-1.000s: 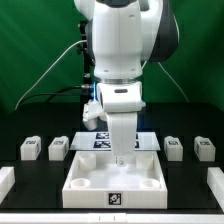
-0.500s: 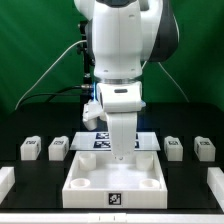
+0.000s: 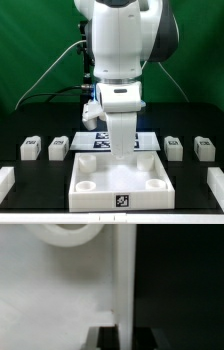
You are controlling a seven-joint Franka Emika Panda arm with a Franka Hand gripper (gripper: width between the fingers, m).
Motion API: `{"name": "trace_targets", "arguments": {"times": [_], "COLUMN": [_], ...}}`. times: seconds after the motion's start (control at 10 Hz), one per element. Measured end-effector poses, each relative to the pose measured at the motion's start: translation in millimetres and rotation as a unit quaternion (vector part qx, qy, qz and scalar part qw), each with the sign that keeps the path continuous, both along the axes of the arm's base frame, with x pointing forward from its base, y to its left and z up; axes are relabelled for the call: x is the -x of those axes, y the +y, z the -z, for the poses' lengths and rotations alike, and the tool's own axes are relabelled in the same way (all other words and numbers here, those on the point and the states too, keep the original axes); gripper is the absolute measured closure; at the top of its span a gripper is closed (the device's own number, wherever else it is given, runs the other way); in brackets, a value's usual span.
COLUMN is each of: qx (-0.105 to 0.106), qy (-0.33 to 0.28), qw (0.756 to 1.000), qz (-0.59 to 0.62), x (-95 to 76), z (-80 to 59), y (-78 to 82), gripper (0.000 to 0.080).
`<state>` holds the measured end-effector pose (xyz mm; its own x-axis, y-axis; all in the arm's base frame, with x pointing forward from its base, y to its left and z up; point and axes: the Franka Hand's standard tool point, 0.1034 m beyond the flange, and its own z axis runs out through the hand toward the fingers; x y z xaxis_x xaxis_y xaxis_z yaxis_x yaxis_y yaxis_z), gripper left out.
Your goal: Assemble one leg
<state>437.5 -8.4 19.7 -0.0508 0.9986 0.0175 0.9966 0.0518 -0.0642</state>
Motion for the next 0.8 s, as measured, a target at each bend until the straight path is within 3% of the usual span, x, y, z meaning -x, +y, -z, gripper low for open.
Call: {"name": "trace_targets", "arguments": {"times": [0.5, 0.6, 0.8], "qx": [0.0, 0.0, -0.006], "qy": [0.0, -0.002, -0.014], "qw": [1.0, 1.0, 1.0], "qz": [0.0, 0.009, 0.01], "x": [-0.2, -6.7, -36.0], "z": [-0.1, -1.9, -7.3], "y": [0.5, 10.1, 43.4], "gripper": [0.0741, 0.0741, 0.0741]}}
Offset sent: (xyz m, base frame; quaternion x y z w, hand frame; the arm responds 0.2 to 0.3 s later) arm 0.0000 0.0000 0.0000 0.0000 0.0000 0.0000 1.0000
